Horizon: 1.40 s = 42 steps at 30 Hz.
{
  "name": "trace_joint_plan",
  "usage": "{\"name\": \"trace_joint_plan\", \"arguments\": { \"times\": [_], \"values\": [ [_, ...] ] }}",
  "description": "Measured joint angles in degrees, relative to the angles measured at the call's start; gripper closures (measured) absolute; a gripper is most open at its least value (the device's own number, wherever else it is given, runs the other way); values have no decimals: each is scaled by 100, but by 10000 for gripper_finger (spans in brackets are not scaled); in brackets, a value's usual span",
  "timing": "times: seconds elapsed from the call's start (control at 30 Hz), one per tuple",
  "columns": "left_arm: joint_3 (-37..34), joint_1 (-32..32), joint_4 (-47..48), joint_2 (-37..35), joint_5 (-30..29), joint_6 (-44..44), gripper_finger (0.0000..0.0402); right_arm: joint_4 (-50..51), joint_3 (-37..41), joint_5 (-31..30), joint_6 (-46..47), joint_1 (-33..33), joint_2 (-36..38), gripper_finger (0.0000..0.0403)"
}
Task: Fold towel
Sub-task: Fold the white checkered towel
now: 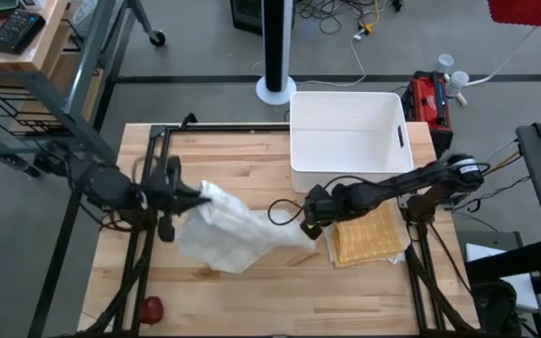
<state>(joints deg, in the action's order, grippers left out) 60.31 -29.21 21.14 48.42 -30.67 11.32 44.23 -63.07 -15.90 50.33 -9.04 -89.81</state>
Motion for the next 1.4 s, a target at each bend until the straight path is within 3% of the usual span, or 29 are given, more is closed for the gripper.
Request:
{"name": "trace_joint_plan", "arguments": {
  "times": [0.17, 0.27, 0.43, 0.53, 0.67, 0.9, 1.07, 1.4],
  "values": [
    [647, 0, 43, 120, -424, -503, 400, -57, 84, -95, -78, -254, 384, 403],
    [938, 0, 189, 163, -451, -637, 400, -670, 401, -111, 43, -496, 744, 403],
    [1164, 0, 393, 274, -499, -654, 400, -3658, 1540, 50, 285, -931, 948, 403],
    [1147, 0, 394, 311, -504, -694, 400, -5635, 2105, 51, 429, -1091, 647, 403],
    [1070, -2, 389, 298, -1152, -713, 400, -6957, 2363, -207, 1058, -1119, 38, 403],
    [1025, -4, 376, 281, -1487, -761, 400, -7021, 1985, -212, 2459, -1103, -988, 371],
    [1025, -1, 374, 298, -1489, -761, 400, -6981, 1598, -489, 2836, -1068, -1437, 304],
    [1019, -1, 319, 301, -1489, -782, 400, -6481, 1386, -987, 3355, -1044, -1490, 159]
  ]
}}
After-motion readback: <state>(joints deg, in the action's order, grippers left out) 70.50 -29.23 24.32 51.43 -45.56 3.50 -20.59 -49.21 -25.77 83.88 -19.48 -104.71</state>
